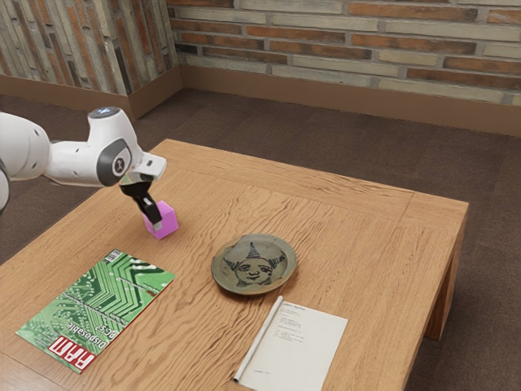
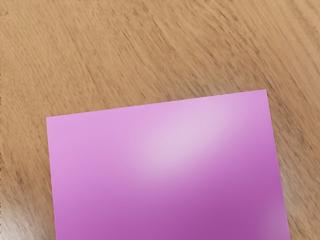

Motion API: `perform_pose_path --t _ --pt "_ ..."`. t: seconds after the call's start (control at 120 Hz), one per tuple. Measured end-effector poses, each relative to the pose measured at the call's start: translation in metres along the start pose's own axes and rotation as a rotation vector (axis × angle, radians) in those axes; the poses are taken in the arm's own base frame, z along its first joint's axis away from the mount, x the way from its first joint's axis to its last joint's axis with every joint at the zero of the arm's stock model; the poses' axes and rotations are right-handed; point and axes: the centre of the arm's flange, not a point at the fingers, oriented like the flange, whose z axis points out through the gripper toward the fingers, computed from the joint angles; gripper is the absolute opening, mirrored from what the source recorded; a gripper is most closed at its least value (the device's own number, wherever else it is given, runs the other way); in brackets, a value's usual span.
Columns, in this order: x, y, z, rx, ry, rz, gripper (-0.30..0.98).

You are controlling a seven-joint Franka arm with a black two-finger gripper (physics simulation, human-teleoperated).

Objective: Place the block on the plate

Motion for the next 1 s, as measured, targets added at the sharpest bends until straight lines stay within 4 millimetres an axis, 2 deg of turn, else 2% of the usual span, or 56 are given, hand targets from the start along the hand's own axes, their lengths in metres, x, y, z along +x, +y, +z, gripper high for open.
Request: perform_pose_path --t 0.175,0.4,0.483,0.567,0.667,0.733,0.85,0.933,1.0 --pt "0.002 0.001 -0.001 -0.002 0.013 -0.049 0.48" --pt "0.004 -0.001 -0.004 -0.009 0.04 -0.115 0.4" --pt "0.005 0.0 -0.01 -0.006 0.049 -0.13 0.39" --pt "0.012 0.011 -0.027 0.005 0.06 -0.126 0.38" --pt "0.039 0.054 -0.051 0.005 0.077 -0.076 0.37" --pt "0.059 0.096 -0.063 -0.005 0.084 -0.03 0.36" --pt "0.089 0.17 -0.1 -0.006 0.121 0.058 0.35" --pt "0.108 0.216 -0.106 -0.018 0.132 0.118 0.35" --pt "0.117 0.242 -0.099 -0.034 0.125 0.149 0.35"
